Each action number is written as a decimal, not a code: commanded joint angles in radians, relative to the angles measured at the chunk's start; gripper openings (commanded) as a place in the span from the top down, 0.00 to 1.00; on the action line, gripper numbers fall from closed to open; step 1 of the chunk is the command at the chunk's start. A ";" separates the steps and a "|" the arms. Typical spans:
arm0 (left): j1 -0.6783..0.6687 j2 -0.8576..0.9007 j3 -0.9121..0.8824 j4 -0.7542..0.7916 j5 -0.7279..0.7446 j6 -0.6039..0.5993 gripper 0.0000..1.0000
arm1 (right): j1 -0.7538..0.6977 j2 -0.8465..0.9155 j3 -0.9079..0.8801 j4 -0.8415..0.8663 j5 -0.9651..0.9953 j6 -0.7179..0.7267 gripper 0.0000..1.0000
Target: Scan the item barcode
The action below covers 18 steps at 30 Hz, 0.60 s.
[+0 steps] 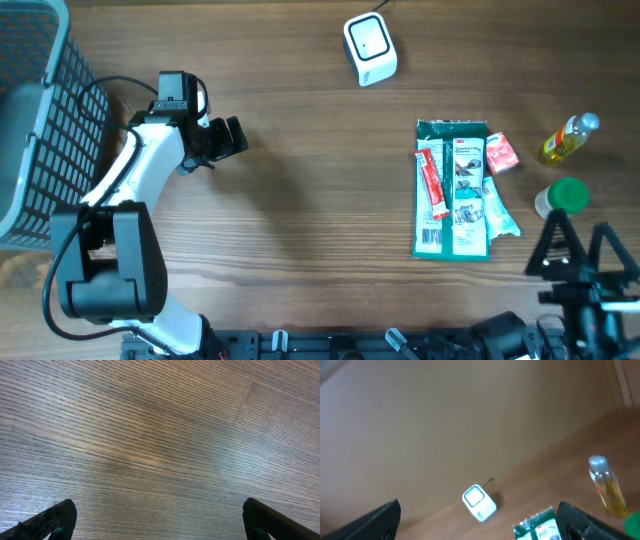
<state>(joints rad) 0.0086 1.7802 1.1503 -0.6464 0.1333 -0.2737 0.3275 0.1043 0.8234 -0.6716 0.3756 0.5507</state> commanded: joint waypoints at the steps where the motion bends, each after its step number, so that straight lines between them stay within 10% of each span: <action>1: 0.003 -0.003 -0.008 0.003 0.011 0.016 0.00 | -0.059 -0.080 -0.169 0.246 -0.105 -0.241 0.00; 8: 0.003 -0.003 -0.008 0.003 0.011 0.016 0.00 | -0.133 -0.100 -0.486 0.805 -0.175 -0.401 0.00; 18: 0.003 -0.003 -0.008 0.003 0.011 0.016 0.00 | -0.139 -0.101 -0.820 1.090 -0.193 -0.388 0.00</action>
<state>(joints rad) 0.0086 1.7802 1.1503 -0.6468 0.1329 -0.2737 0.1932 0.0193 0.0380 0.3717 0.2062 0.1772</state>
